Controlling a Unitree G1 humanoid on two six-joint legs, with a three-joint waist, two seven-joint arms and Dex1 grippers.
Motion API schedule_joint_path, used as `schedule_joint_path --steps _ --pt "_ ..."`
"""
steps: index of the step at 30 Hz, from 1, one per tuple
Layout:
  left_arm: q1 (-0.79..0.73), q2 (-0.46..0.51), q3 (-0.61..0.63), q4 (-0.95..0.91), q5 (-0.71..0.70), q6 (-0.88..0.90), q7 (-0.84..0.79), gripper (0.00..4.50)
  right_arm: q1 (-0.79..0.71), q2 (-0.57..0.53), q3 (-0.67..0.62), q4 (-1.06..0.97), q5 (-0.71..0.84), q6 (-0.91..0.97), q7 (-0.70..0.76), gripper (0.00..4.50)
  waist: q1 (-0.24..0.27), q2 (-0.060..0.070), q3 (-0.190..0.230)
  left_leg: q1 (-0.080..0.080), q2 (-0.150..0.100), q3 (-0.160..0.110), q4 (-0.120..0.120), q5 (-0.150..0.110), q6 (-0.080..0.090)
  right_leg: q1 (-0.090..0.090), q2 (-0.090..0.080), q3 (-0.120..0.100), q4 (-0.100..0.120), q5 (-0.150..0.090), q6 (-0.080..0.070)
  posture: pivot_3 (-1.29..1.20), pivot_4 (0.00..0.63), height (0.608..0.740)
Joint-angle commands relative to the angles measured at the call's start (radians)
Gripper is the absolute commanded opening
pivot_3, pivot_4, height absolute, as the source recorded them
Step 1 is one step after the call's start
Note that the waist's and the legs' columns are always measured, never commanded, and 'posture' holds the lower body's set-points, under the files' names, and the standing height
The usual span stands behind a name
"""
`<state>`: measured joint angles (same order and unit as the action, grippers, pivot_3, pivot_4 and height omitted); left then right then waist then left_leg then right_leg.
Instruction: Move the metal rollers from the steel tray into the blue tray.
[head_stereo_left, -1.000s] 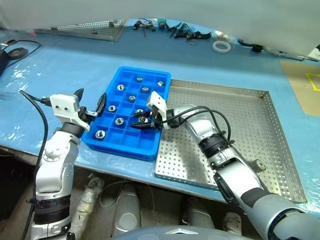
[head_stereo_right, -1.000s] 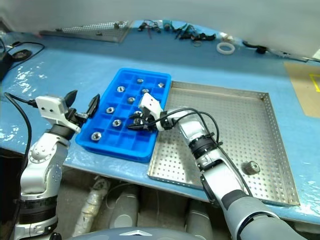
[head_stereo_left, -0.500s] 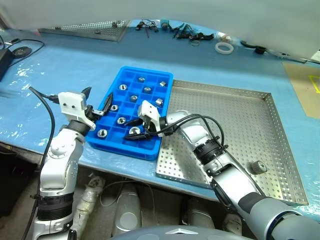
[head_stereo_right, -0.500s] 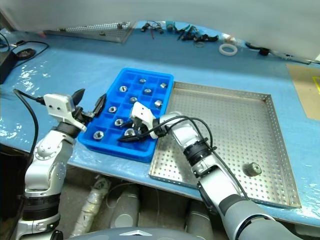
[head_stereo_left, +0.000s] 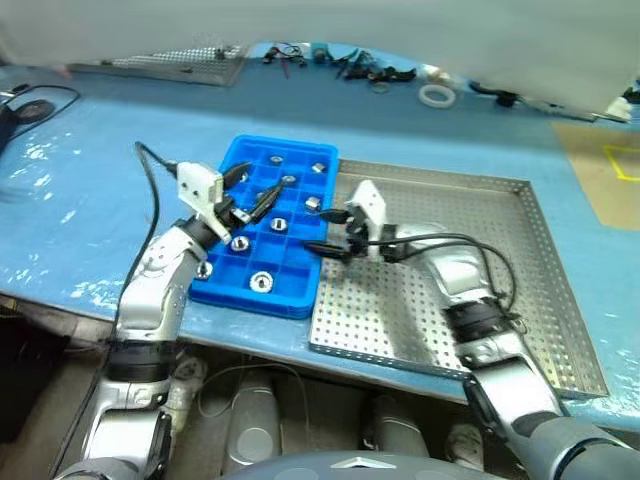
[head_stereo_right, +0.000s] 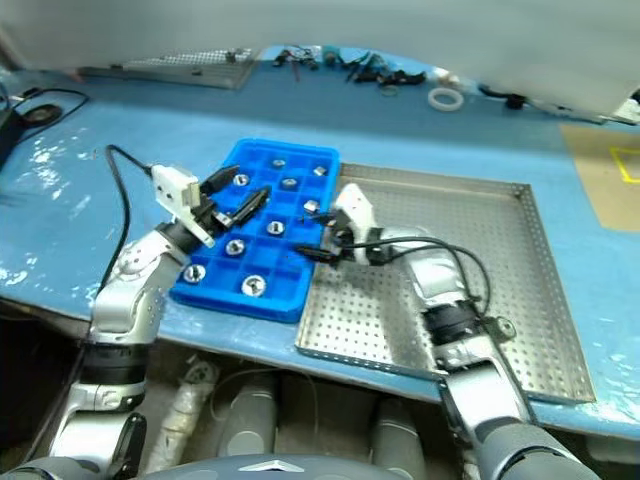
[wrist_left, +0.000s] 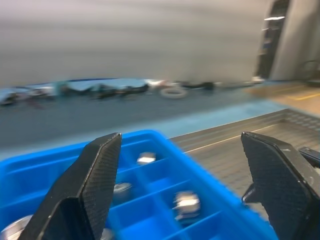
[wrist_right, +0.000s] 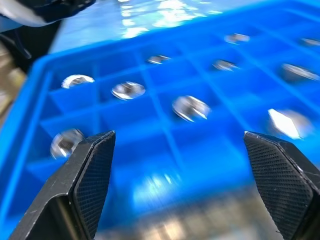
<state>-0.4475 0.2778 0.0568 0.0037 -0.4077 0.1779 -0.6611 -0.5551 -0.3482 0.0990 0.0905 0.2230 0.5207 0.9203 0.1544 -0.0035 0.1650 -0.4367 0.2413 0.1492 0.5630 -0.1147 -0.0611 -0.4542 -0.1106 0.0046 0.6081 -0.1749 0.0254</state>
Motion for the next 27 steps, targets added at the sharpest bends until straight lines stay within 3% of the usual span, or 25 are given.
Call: schedule_joint_path --steps 1,8,13,19,26,27 --pt "-0.090 -0.044 -0.050 0.070 -0.038 -0.027 -0.113 4.03 0.068 -0.083 -0.119 -0.184 0.071 0.090 -0.042 4.34 -0.026 0.000 0.000 0.000 0.000 0.000 -0.001 0.002 -0.003 0.000 0.000 0.000 0.000 0.000 0.000 -0.14 0.150 0.740" --pt "-0.180 -0.121 -0.118 0.239 -0.009 -0.072 -0.234 4.03 0.276 -0.239 -0.292 -0.439 0.144 0.253 -0.125 4.34 -0.109 0.002 -0.001 0.003 0.000 0.004 -0.002 0.000 0.000 -0.002 0.002 0.005 -0.003 -0.001 0.000 -0.29 0.150 0.740" --pt "-0.203 -0.158 -0.139 0.339 0.016 -0.118 -0.279 4.03 0.478 -0.332 -0.389 -0.590 0.217 0.410 -0.142 4.34 -0.126 0.002 -0.001 0.011 0.000 0.015 -0.001 -0.004 0.008 0.000 0.001 0.015 -0.004 -0.004 0.006 -0.35 0.150 0.740" --pt "-0.212 -0.182 -0.133 0.369 0.018 -0.126 -0.302 4.03 0.622 -0.382 -0.428 -0.536 0.159 0.391 -0.210 4.34 -0.144 0.001 -0.001 0.015 -0.001 0.024 0.000 -0.006 0.011 0.000 0.001 0.023 -0.007 -0.006 0.011 -0.37 0.150 0.740" --pt "-0.215 -0.195 -0.136 0.376 0.030 -0.132 -0.306 4.03 0.589 -0.363 -0.371 -0.383 0.087 0.298 -0.288 4.34 -0.170 0.001 -0.001 0.013 -0.001 0.025 0.001 -0.007 0.013 0.000 0.001 0.024 -0.012 -0.005 0.012 -0.38 0.150 0.740" --pt "-0.215 -0.196 -0.135 0.378 0.033 -0.134 -0.304 4.03 0.579 -0.357 -0.364 -0.368 0.087 0.289 -0.290 4.15 -0.171 0.001 -0.001 0.013 -0.001 0.025 0.001 -0.008 0.013 0.000 0.001 0.024 -0.014 -0.005 0.013 -0.38 0.150 0.740"
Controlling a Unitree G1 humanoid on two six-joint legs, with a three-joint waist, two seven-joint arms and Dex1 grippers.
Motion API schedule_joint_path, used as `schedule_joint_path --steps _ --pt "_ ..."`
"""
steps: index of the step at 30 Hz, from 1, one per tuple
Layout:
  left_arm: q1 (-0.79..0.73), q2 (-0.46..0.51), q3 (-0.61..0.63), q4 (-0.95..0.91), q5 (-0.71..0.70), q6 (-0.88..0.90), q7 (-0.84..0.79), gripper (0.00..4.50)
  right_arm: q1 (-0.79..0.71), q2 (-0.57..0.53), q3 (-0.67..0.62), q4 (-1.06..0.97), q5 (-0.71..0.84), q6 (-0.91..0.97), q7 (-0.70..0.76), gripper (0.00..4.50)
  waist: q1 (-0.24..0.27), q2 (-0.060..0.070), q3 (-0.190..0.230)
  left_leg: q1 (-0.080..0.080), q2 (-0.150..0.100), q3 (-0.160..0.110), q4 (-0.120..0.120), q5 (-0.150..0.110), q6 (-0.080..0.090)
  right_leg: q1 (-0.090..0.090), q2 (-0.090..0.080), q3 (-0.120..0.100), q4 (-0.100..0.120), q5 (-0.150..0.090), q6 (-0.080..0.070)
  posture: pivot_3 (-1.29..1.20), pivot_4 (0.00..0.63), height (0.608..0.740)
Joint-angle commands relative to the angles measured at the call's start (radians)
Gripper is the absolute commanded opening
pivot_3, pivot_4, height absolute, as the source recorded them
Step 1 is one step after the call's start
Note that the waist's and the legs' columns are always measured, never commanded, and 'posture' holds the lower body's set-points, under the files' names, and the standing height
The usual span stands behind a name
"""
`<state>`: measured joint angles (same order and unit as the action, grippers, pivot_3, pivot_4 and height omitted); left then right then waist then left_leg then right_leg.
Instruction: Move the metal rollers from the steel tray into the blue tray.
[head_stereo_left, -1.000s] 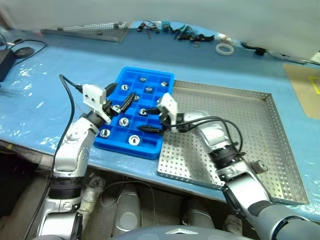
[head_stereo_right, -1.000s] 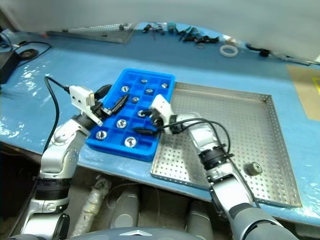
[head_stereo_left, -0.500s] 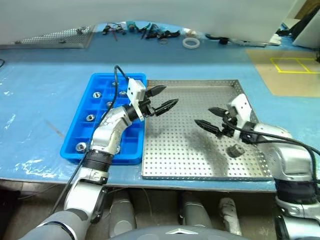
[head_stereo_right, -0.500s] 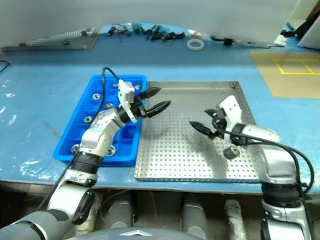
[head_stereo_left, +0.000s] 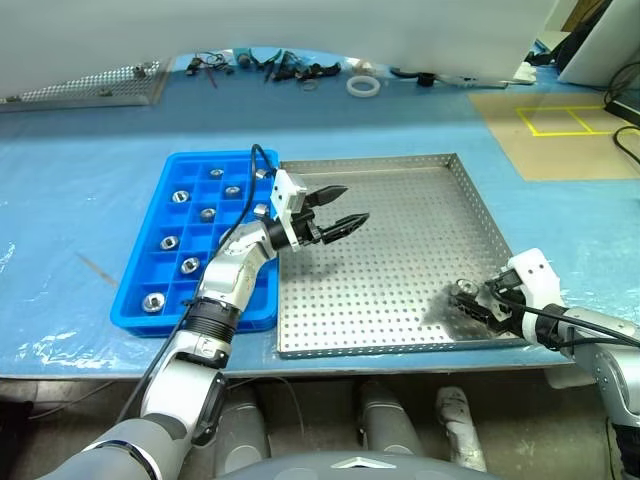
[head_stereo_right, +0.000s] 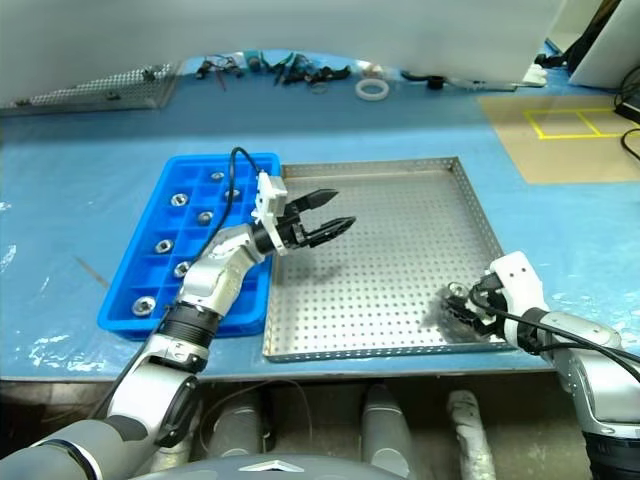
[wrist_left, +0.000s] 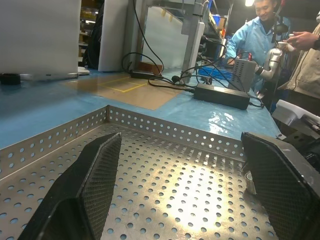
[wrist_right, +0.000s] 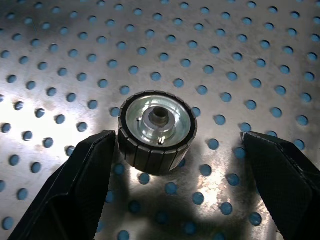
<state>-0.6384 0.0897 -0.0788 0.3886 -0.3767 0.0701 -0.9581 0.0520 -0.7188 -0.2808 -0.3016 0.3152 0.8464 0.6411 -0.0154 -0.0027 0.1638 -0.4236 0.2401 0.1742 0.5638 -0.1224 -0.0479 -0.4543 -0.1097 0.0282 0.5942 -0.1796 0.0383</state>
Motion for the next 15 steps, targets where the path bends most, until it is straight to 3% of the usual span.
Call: schedule_joint_path --steps 1,8,15 --pt "-0.026 -0.009 0.003 -0.003 0.006 -0.030 -0.004 4.03 -0.037 0.017 0.019 0.036 -0.002 -0.043 -0.011 3.91 -0.002 0.000 0.000 -0.001 0.000 0.000 0.000 0.000 0.000 0.000 0.000 0.000 -0.002 0.001 0.001 -0.38 0.150 0.740" --pt "-0.014 0.006 0.010 -0.017 0.019 -0.033 0.008 4.03 -0.100 0.012 0.041 0.086 0.025 -0.056 0.024 1.67 0.004 0.000 0.000 -0.004 0.000 0.001 -0.001 -0.003 0.005 0.000 0.000 0.000 -0.005 0.006 -0.007 -0.32 0.150 0.740" --pt "-0.003 0.015 0.039 -0.048 0.015 -0.038 0.057 4.03 -0.220 0.052 0.060 0.072 0.073 -0.077 0.034 1.60 0.003 0.000 0.000 -0.003 0.000 0.002 -0.001 -0.004 0.007 0.001 0.000 0.000 -0.005 0.007 -0.008 -0.28 0.150 0.740"
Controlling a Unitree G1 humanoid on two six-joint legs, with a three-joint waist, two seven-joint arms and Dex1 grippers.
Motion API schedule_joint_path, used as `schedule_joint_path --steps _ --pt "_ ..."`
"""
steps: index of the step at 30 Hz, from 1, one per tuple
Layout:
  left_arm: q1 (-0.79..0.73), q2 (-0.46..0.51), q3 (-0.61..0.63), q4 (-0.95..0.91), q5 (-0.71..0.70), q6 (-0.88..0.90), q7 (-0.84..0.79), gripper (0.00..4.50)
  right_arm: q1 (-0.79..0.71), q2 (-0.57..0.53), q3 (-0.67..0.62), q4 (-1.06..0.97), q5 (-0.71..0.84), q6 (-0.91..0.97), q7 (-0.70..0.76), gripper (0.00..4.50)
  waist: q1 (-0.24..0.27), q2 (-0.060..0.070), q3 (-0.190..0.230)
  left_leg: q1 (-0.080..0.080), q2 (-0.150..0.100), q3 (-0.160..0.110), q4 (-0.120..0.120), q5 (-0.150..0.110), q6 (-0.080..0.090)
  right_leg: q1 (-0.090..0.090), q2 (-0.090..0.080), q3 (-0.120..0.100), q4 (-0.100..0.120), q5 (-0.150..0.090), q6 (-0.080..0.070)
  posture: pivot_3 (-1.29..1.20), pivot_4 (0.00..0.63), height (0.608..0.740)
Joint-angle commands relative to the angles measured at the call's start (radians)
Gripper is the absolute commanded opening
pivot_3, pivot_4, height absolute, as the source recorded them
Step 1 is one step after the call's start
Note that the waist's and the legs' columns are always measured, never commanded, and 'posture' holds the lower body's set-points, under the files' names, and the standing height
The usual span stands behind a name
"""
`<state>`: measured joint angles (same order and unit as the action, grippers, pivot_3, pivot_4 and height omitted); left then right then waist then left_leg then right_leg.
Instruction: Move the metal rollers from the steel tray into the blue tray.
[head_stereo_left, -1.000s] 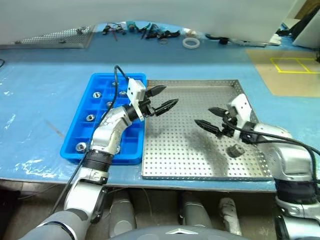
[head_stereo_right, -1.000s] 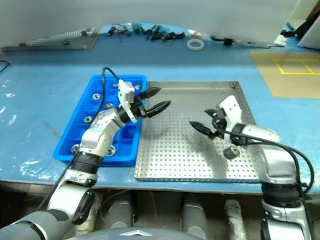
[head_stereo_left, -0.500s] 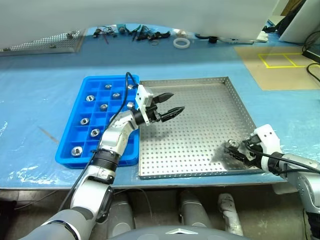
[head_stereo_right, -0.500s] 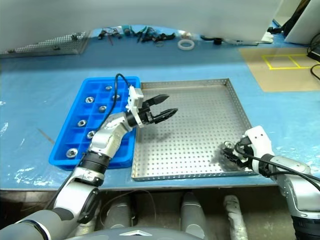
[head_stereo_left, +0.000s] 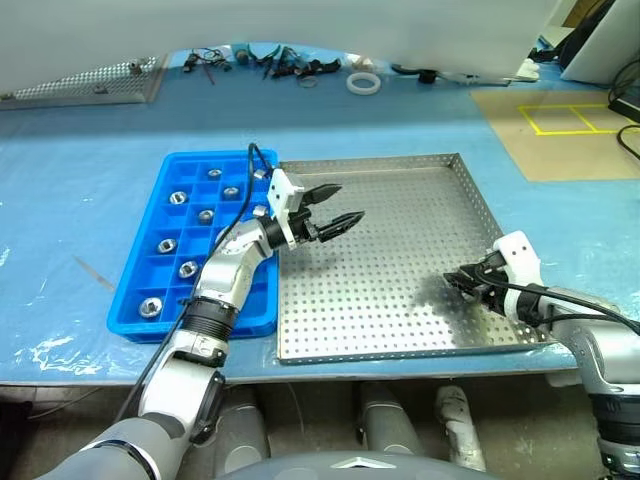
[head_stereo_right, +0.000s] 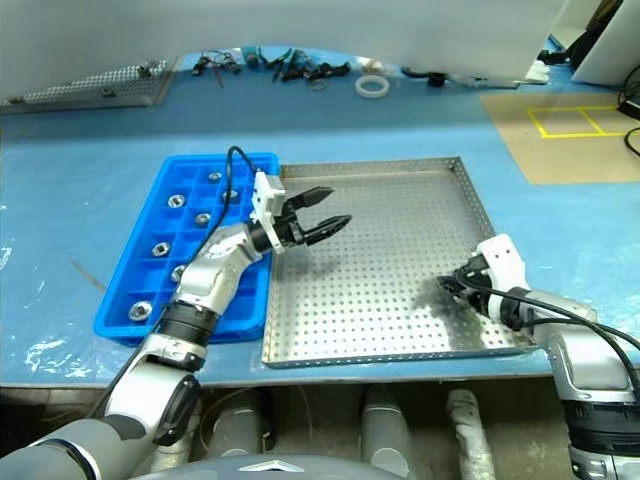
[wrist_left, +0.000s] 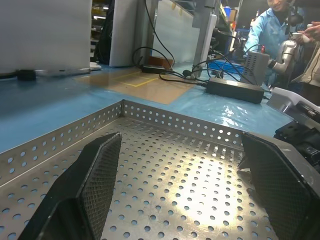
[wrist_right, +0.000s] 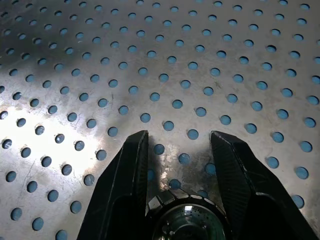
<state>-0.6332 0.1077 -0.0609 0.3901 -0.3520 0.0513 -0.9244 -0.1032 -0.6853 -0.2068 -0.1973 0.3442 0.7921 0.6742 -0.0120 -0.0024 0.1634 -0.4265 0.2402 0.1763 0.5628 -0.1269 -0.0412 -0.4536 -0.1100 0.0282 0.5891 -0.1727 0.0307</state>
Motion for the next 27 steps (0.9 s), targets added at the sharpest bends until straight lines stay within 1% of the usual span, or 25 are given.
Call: schedule_joint_path --steps 1,5,10,12,15,17,19,20,22,23,24,27 --pt "-0.008 -0.002 0.024 -0.054 -0.008 -0.022 0.030 4.03 -0.081 0.023 -0.014 -0.035 0.050 -0.019 -0.001 1.60 0.000 0.000 0.000 0.001 0.000 0.000 0.000 0.000 0.000 0.000 0.000 0.000 0.000 0.000 0.000 -0.27 0.150 0.740" --pt "0.010 -0.005 0.021 -0.087 -0.009 -0.011 0.052 4.03 -0.093 0.003 0.003 -0.034 0.034 -0.032 0.010 1.60 0.015 0.000 0.000 0.002 0.000 0.000 0.001 0.000 -0.001 0.002 0.000 0.000 0.001 0.000 0.000 -0.26 0.150 0.740" --pt "0.054 -0.012 -0.017 -0.131 0.002 0.004 0.049 4.03 -0.069 -0.012 -0.024 -0.069 0.061 -0.011 0.018 1.60 0.032 0.000 0.000 0.003 0.000 0.000 -0.001 0.000 0.000 0.003 0.000 0.000 0.000 0.000 0.000 -0.27 0.150 0.740" --pt "0.053 -0.011 -0.017 -0.133 0.000 0.007 0.052 4.03 -0.072 -0.003 -0.029 -0.101 0.095 0.004 0.025 1.60 0.032 0.000 0.000 0.003 0.000 0.000 -0.001 0.000 0.000 0.003 0.000 0.000 0.000 0.000 0.000 -0.27 0.150 0.740" --pt "0.033 -0.003 0.003 -0.118 -0.002 -0.001 0.069 4.03 -0.144 0.052 -0.018 -0.131 0.163 0.031 0.009 1.60 0.024 0.000 0.000 0.004 0.000 0.001 -0.001 0.000 0.000 0.003 0.000 0.000 0.000 0.000 0.000 -0.25 0.150 0.740" --pt "0.022 0.003 0.041 -0.124 -0.016 0.004 0.108 4.03 -0.212 0.092 0.024 -0.122 0.172 0.029 -0.001 1.60 0.021 0.000 0.000 0.006 0.000 0.001 -0.001 0.001 -0.001 0.003 0.000 0.000 0.000 0.000 0.000 -0.20 0.150 0.740" --pt "0.025 0.019 0.076 -0.133 0.003 -0.005 0.183 4.03 -0.292 0.144 0.081 -0.081 0.164 0.010 0.000 1.60 0.021 0.000 0.000 0.007 0.001 0.001 -0.001 0.002 -0.004 0.002 0.000 0.000 0.001 0.000 0.003 -0.16 0.150 0.740" --pt "0.036 0.026 0.089 -0.152 0.002 0.002 0.204 4.03 -0.326 0.168 0.110 -0.058 0.161 0.002 0.009 1.60 0.021 0.000 0.000 0.007 0.001 0.001 -0.001 0.003 -0.005 0.001 0.000 0.000 0.002 0.000 0.005 -0.16 0.150 0.740" --pt "0.069 0.047 0.111 -0.203 -0.004 0.016 0.237 4.03 -0.395 0.216 0.180 -0.001 0.147 -0.018 0.036 1.60 0.028 0.000 0.000 0.006 0.001 0.000 -0.002 0.003 -0.006 0.000 0.000 0.000 0.003 0.000 0.005 -0.08 0.150 0.740" --pt "0.089 0.061 0.122 -0.237 -0.004 0.027 0.256 4.03 -0.430 0.240 0.219 0.033 0.136 -0.033 0.056 1.60 0.029 0.000 0.000 0.007 0.001 0.000 -0.002 0.003 -0.006 0.000 0.000 0.000 0.003 0.000 0.005 -0.05 0.150 0.740" --pt "0.102 0.073 0.130 -0.258 -0.005 0.034 0.269 4.03 -0.456 0.259 0.247 0.060 0.128 -0.045 0.068 1.60 0.034 0.000 0.000 0.006 0.001 0.000 -0.002 0.003 -0.006 0.000 0.000 -0.001 0.003 0.003 0.001 -0.02 0.150 0.740" --pt "0.168 0.111 0.158 -0.376 -0.026 0.085 0.307 4.03 -0.526 0.309 0.320 0.161 0.093 -0.111 0.118 1.60 0.059 0.000 0.000 0.003 0.001 0.000 -0.003 0.003 -0.005 -0.001 0.000 -0.002 0.003 0.004 -0.001 0.06 0.150 0.740"
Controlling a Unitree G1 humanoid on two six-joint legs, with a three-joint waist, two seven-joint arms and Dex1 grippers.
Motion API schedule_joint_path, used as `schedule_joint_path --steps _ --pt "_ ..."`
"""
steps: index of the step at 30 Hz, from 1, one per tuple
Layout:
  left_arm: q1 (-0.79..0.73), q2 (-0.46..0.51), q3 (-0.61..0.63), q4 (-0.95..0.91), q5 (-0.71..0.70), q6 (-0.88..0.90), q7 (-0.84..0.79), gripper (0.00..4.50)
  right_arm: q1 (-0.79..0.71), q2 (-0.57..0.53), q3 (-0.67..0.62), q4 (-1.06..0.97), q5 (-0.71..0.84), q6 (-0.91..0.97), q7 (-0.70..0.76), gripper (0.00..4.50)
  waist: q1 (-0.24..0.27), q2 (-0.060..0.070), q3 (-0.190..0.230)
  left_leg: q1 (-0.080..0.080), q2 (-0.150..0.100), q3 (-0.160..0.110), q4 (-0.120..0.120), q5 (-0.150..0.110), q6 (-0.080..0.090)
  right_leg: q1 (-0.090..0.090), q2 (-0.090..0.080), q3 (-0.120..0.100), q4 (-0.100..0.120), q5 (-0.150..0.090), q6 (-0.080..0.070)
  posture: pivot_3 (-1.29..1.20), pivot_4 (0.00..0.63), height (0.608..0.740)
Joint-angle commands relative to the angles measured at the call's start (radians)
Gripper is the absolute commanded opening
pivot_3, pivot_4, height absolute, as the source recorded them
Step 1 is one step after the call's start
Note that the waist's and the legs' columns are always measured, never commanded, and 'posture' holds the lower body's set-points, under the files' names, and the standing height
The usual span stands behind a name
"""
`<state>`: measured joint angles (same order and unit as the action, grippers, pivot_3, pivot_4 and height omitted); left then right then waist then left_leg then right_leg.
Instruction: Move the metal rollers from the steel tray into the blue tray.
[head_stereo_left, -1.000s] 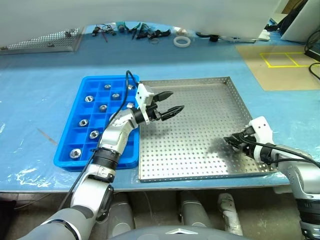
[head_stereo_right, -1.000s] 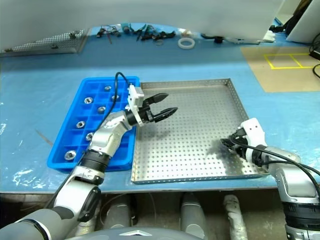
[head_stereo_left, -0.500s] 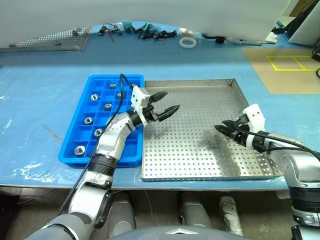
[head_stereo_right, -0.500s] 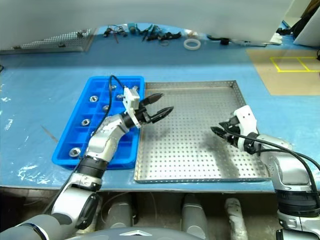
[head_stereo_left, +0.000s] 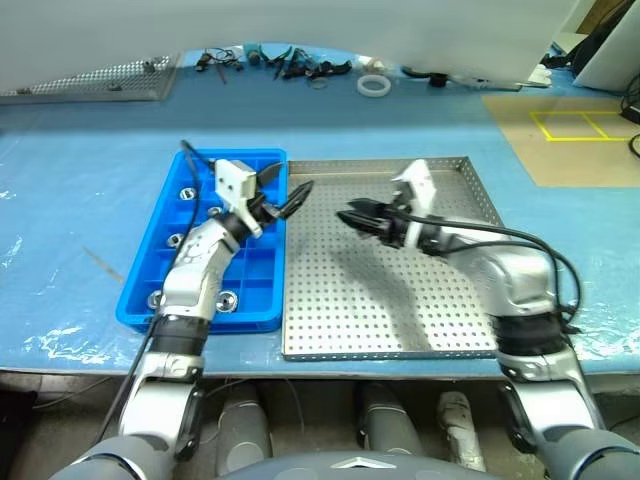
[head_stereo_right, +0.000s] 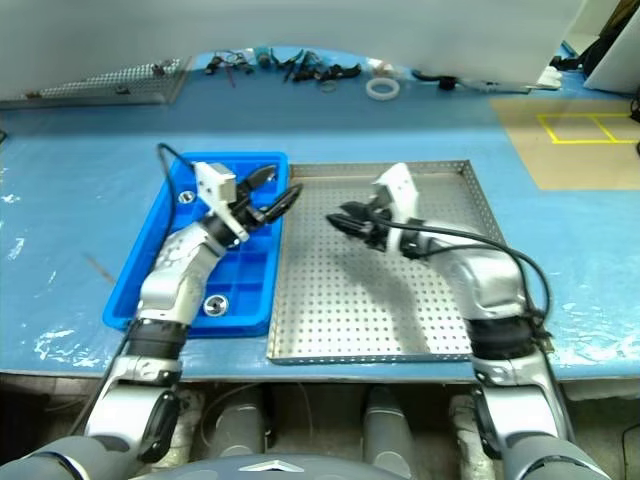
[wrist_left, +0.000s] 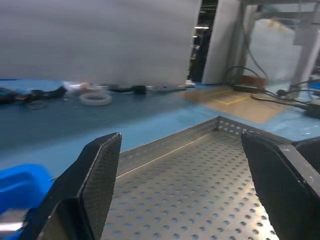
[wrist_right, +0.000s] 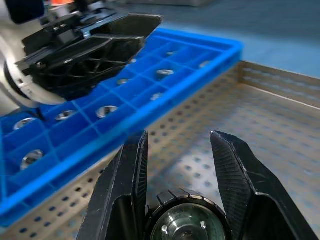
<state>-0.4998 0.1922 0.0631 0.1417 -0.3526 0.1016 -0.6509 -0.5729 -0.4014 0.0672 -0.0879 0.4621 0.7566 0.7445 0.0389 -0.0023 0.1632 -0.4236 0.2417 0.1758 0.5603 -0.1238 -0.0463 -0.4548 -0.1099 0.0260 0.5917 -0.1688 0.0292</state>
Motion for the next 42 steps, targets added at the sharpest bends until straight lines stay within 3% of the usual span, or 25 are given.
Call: schedule_joint_path --steps 1,12,28,36,42 --pt "0.051 0.037 0.039 -0.157 -0.030 0.048 0.041 4.03 -0.072 0.037 0.062 0.080 -0.035 -0.096 0.061 1.60 0.017 0.000 0.000 -0.002 0.000 0.000 -0.001 0.000 0.000 -0.001 0.000 -0.001 0.000 0.000 0.000 0.09 0.150 0.740" --pt "0.264 0.150 0.152 -0.442 -0.040 0.142 0.172 4.03 -0.201 0.156 0.201 0.365 -0.110 -0.266 0.292 1.60 0.111 0.000 0.000 -0.008 0.002 -0.005 0.000 0.001 -0.002 -0.003 -0.001 -0.008 0.001 -0.001 -0.001 0.38 0.150 0.740" --pt "0.343 0.187 0.165 -0.527 -0.041 0.179 0.227 4.03 -0.253 0.271 0.219 0.612 -0.237 -0.435 0.317 1.60 0.174 0.000 0.000 -0.014 0.002 -0.026 0.001 0.006 -0.010 -0.005 0.000 -0.023 0.015 -0.005 -0.002 0.45 0.150 0.740" --pt "0.280 0.167 0.138 -0.502 -0.097 0.197 0.204 4.03 -0.244 0.251 0.184 0.613 -0.243 -0.442 0.320 4.25 0.180 0.000 0.000 -0.014 0.002 -0.027 0.001 0.006 -0.010 -0.004 0.000 -0.023 0.016 -0.005 -0.001 0.37 0.150 0.740" --pt "0.160 0.136 0.055 -0.378 -0.102 0.178 0.121 4.03 -0.210 0.171 0.081 0.514 -0.215 -0.430 0.256 4.25 0.173 0.000 0.000 -0.014 0.000 -0.027 0.002 0.006 -0.011 -0.003 -0.001 -0.023 0.016 -0.003 -0.004 0.22 0.150 0.740"
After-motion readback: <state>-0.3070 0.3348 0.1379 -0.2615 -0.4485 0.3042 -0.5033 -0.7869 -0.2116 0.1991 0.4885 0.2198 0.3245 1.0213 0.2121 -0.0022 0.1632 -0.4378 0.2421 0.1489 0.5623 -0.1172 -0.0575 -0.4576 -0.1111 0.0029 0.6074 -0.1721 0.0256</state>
